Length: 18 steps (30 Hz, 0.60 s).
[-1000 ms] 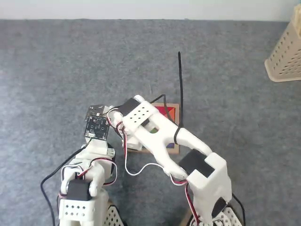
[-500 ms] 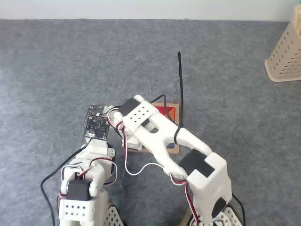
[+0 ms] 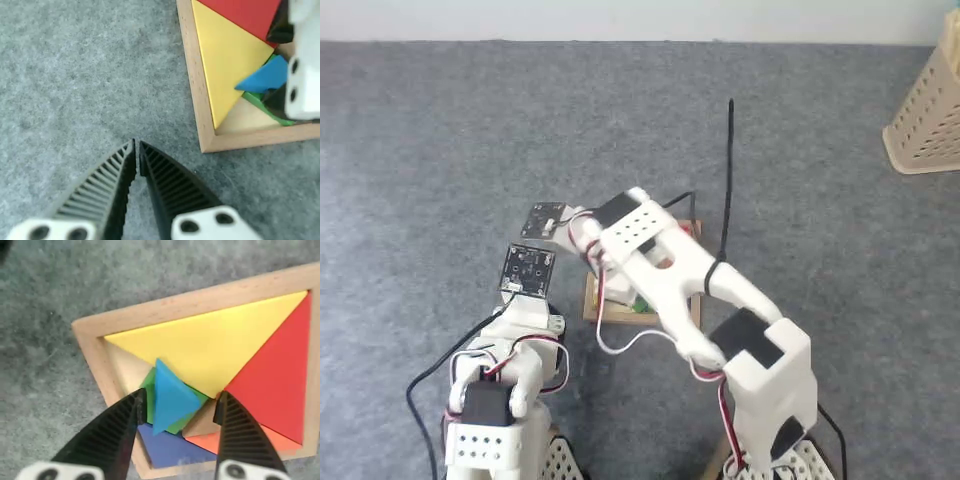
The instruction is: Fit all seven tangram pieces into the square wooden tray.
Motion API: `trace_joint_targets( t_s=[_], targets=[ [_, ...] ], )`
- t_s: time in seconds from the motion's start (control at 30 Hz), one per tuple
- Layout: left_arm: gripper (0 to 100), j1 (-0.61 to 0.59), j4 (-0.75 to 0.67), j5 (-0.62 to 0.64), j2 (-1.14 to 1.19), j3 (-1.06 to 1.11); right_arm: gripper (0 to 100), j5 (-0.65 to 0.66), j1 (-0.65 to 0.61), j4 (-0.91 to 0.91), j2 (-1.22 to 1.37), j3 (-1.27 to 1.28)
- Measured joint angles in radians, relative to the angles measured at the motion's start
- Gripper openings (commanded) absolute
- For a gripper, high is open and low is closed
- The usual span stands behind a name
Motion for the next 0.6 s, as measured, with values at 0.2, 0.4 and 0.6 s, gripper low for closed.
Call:
trace_joint_targets(
  t_s=[0.2,0.4,0.6],
  targets=[
    [1,0.000,0.000,0.000,0.000,0.000,21.4,-0.002,-0.072,0.000,0.000,0.000],
    [1,0.000,0.000,0.000,0.000,0.000,21.4,-0.002,-0.083,0.000,-0.005,0.000],
    [1,0.000,0.000,0.000,0.000,0.000,20.9,-0.005,0.032,0.035,-0.147,0.000]
  ],
)
